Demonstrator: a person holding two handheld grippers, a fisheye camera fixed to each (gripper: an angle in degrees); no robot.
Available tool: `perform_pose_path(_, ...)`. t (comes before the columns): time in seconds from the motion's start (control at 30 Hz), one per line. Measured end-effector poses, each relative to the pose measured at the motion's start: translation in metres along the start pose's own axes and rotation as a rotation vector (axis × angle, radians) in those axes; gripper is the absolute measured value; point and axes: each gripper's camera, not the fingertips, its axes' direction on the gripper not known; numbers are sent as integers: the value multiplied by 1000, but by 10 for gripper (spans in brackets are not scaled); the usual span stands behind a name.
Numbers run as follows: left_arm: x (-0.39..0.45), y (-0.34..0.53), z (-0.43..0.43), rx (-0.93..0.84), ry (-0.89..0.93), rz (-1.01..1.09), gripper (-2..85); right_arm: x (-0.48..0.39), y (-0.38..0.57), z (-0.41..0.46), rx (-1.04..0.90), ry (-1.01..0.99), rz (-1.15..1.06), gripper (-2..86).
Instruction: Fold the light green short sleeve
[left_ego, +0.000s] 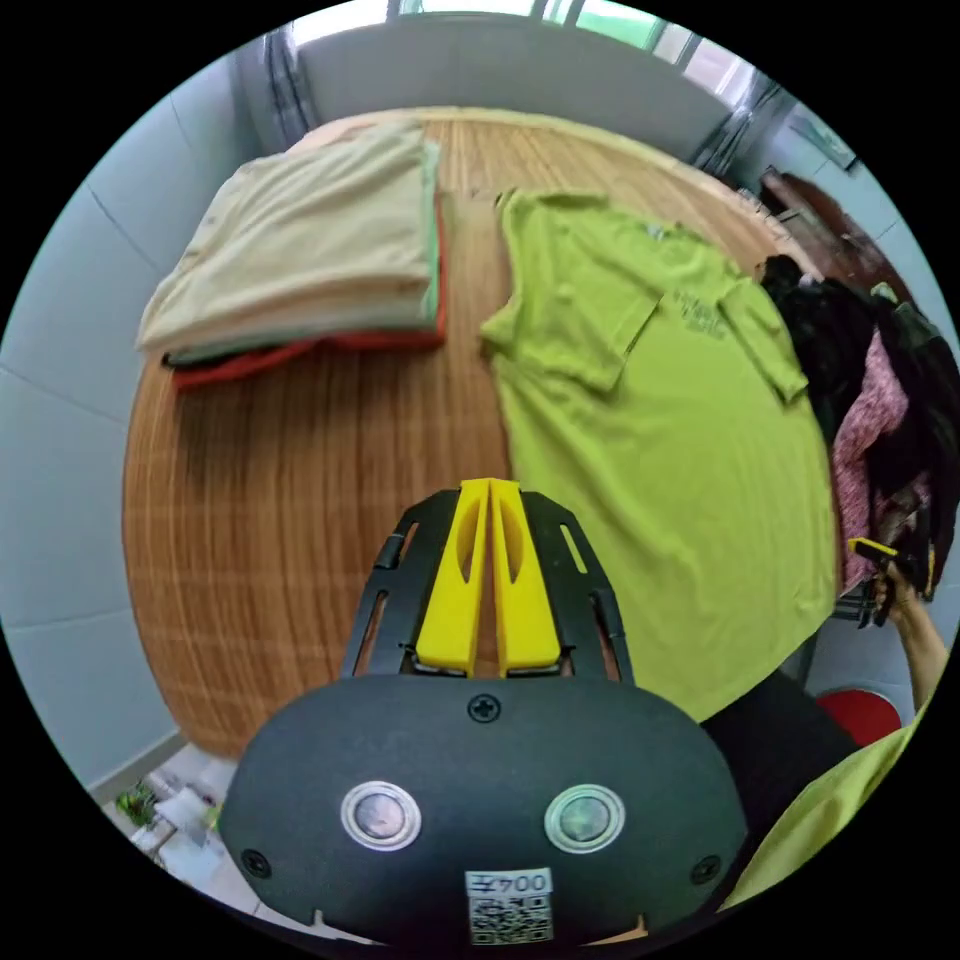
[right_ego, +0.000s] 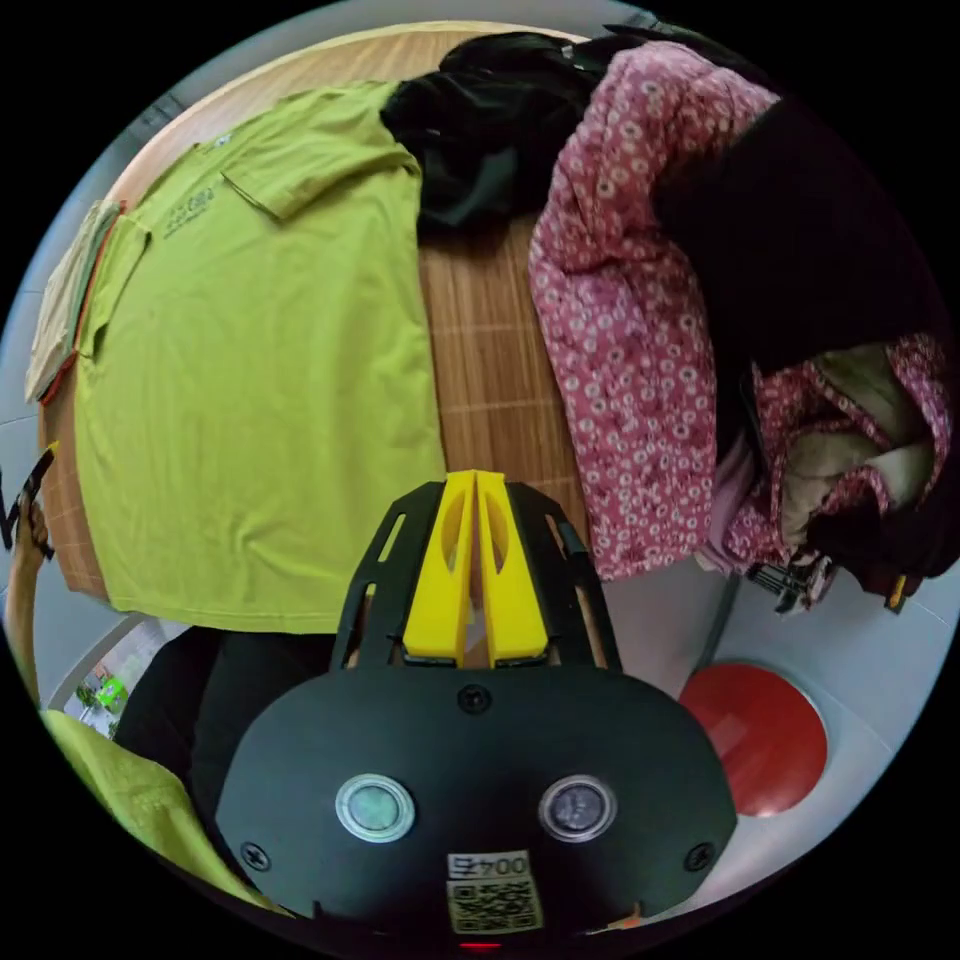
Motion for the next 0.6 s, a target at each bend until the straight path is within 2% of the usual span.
perform_pose_path(0.13,6,58,19,-88,-115,35,7,-10,-3,36,-79,6,-21,-7)
perform_pose_path(0.3,12,83,18,-26,-190,55,5,-24,-3,42,-32,84,-49,-6)
perform_pose_path(0.6,-30,120,17,19,-25,9,5,8,1,55,33,-32,-17,-7)
